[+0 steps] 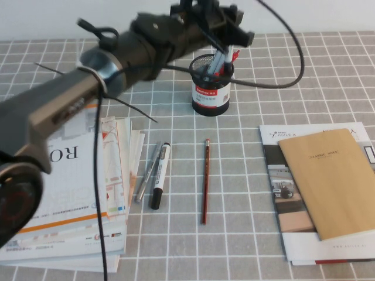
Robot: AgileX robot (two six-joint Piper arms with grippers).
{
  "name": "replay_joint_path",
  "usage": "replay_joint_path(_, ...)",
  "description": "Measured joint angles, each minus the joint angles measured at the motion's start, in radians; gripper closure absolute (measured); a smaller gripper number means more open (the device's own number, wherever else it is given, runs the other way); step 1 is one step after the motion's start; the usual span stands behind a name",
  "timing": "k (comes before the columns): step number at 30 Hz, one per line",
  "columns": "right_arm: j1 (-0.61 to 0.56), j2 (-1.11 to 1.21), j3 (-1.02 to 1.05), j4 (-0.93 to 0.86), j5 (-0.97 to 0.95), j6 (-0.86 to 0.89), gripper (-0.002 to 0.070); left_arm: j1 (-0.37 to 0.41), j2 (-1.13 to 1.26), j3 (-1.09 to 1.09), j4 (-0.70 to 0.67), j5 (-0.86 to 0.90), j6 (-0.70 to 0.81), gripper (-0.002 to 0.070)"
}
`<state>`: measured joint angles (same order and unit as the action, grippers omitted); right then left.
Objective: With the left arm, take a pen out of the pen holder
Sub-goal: 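Take a marker out of the pen holder and lay it on the table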
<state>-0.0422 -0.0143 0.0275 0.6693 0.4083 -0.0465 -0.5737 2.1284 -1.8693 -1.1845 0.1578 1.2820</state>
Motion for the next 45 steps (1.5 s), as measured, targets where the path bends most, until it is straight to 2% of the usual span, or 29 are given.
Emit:
replay_joint_path(5,0.0,0.0,0.0,0.0,0.0,0.0,0.0689,0.0,-0.1,0.0,0.088,0.088,0.002,0.0558)
replay_joint_path(7,0.0,0.0,0.0,0.0,0.0,0.0,0.0689,-0.005,-0.154,0.0,0.167,0.132,-0.013,0.0558)
replay_joint_path(9,0.0,0.0,0.0,0.0,0.0,0.0,0.0689,-0.014,-0.206,0.0,0.266,0.169,-0.091,0.0558)
replay_joint_path(12,0.0,0.0,0.0,0.0,0.0,0.0,0.0689,-0.035,-0.279,-0.002,0.486,0.246,-0.334,0.0558)
replay_joint_path(13,0.0,0.0,0.0,0.0,0.0,0.0,0.0689,-0.039,-0.294,-0.002,0.544,0.27,-0.374,0.0558)
replay_joint_path(14,0.0,0.0,0.0,0.0,0.0,0.0,0.0689,-0.041,-0.322,-0.002,0.664,0.34,-0.52,0.0558)
replay_joint_path(17,0.0,0.0,0.0,0.0,0.0,0.0,0.0689,-0.042,-0.365,-0.004,0.984,0.528,-0.806,0.0558)
replay_joint_path(19,0.0,0.0,0.0,0.0,0.0,0.0,0.0689,-0.042,-0.373,-0.004,1.139,0.675,-0.953,0.0558)
replay_joint_path(21,0.0,0.0,0.0,0.0,0.0,0.0,0.0689,-0.037,-0.368,-0.004,1.23,0.84,-1.051,0.0558)
replay_joint_path(24,0.0,0.0,0.0,0.0,0.0,0.0,0.0689,-0.019,-0.351,-0.004,1.229,1.028,-1.101,0.0558)
replay_joint_path(27,0.0,0.0,0.0,0.0,0.0,0.0,0.0689,0.018,-0.329,-0.004,1.123,1.079,-1.11,0.0558)
replay_joint_path(32,0.0,0.0,0.0,0.0,0.0,0.0,0.0689,0.086,-0.264,0.006,0.938,1.086,-1.11,0.0558)
replay_joint_path(39,0.0,0.0,0.0,0.0,0.0,0.0,0.0689,0.161,-0.111,0.006,0.867,1.082,-1.155,0.0559)
replay_joint_path(45,0.0,0.0,0.0,0.0,0.0,0.0,0.0689,0.176,0.006,0.006,0.761,1.076,-1.154,0.0559)
